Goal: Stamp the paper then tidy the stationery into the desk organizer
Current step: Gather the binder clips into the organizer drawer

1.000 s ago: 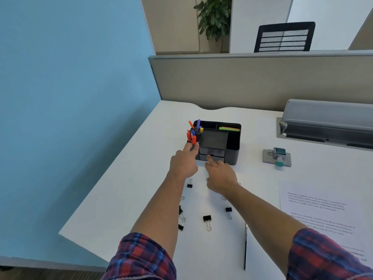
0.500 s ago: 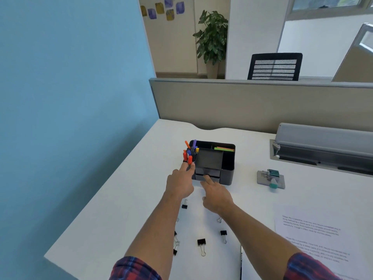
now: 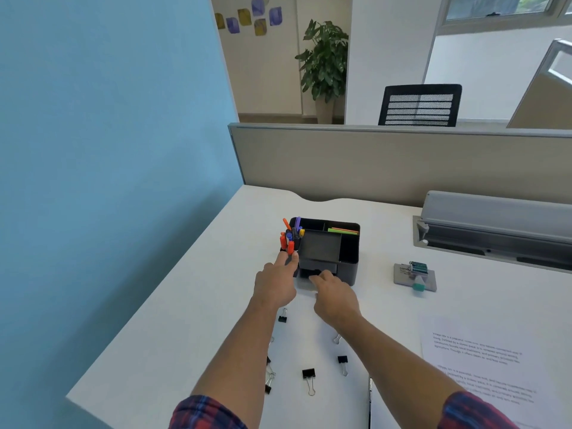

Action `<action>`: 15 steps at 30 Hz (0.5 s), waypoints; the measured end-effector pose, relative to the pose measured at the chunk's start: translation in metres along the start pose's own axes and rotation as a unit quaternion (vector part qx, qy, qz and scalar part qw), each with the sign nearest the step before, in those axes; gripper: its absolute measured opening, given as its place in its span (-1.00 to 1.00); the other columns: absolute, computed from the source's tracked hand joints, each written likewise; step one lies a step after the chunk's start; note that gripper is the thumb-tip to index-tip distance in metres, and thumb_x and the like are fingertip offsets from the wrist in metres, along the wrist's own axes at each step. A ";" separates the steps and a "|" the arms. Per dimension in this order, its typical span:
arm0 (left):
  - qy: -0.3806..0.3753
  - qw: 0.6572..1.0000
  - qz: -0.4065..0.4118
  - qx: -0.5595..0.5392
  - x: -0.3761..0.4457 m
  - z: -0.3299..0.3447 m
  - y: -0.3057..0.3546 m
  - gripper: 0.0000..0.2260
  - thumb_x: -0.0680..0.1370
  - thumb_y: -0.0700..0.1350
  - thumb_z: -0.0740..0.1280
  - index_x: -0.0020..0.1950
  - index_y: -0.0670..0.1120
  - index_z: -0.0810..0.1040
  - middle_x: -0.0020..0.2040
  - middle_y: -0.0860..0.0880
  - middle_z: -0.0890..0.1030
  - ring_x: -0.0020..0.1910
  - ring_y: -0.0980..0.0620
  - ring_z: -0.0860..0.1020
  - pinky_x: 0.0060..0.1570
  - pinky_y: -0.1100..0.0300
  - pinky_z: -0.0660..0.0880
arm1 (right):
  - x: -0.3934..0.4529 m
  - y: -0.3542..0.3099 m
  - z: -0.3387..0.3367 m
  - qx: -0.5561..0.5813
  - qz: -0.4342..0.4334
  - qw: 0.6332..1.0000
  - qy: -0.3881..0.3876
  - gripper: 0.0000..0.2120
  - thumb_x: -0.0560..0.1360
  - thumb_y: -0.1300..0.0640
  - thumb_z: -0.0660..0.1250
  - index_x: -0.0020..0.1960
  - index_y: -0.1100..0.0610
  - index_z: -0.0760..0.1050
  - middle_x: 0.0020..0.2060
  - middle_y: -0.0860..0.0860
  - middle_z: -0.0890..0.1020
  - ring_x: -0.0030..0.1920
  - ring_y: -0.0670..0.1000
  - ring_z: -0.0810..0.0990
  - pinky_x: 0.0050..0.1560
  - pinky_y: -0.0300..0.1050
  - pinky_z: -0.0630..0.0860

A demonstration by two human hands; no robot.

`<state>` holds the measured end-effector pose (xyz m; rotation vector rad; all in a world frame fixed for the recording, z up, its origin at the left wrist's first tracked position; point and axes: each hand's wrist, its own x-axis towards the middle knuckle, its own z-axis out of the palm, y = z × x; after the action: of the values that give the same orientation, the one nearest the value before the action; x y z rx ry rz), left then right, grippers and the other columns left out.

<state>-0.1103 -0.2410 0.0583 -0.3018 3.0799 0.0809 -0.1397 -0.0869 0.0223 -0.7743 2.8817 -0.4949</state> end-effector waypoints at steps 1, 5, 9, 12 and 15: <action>0.000 1.000 0.000 0.000 0.000 0.000 0.000 -0.25 0.56 -0.17 0.38 0.64 0.06 0.05 0.51 -0.05 0.24 0.09 -0.06 0.53 0.02 0.12 0.60 | -0.002 0.003 0.001 -0.011 0.002 1.000 0.013 -0.50 0.54 0.24 0.31 0.46 0.02 0.42 0.29 0.01 0.51 0.16 0.05 0.54 0.11 -0.11 0.53; 0.003 1.000 0.002 0.003 0.000 -0.001 0.000 -0.26 0.56 -0.17 0.38 0.64 0.05 0.07 0.51 -0.05 0.24 0.09 -0.07 0.53 0.01 0.11 0.59 | -0.011 0.016 0.009 -0.002 0.005 0.999 0.033 -0.57 0.51 0.29 0.27 0.34 0.02 0.53 0.19 -0.03 0.56 0.09 0.00 0.52 -0.06 -0.21 0.48; 0.007 1.000 0.007 0.004 -0.002 -0.003 -0.001 -0.29 0.57 -0.17 0.35 0.64 0.03 0.08 0.50 -0.07 0.25 0.10 -0.08 0.52 0.03 0.09 0.59 | -0.018 0.019 0.014 0.000 -0.021 0.999 0.042 -0.54 0.51 0.32 0.26 0.32 -0.05 0.56 0.12 -0.08 0.58 0.02 -0.01 0.55 -0.19 -0.25 0.36; 0.006 1.000 0.009 0.005 -0.002 -0.004 -0.001 -0.28 0.57 -0.17 0.37 0.64 0.02 0.07 0.51 -0.08 0.25 0.13 -0.09 0.52 0.06 0.08 0.59 | -0.022 0.019 0.015 0.003 -0.034 0.998 0.045 -0.56 0.54 0.30 0.29 0.32 -0.07 0.58 0.12 -0.08 0.62 0.02 -0.01 0.58 -0.11 -0.24 0.48; 0.004 1.000 0.010 0.010 -0.003 -0.005 0.001 -0.28 0.57 -0.17 0.37 0.64 0.02 0.07 0.51 -0.09 0.24 0.15 -0.10 0.52 0.07 0.08 0.59 | -0.027 0.018 0.017 -0.003 -0.046 0.998 0.047 -0.60 0.56 0.27 0.29 0.31 -0.04 0.60 0.07 -0.06 0.64 -0.01 0.01 0.59 -0.10 -0.19 0.54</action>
<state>-0.1074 -0.2400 0.0638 -0.2720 3.0890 0.0490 -0.1216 -0.0628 0.0009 -0.9131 2.9449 -0.5486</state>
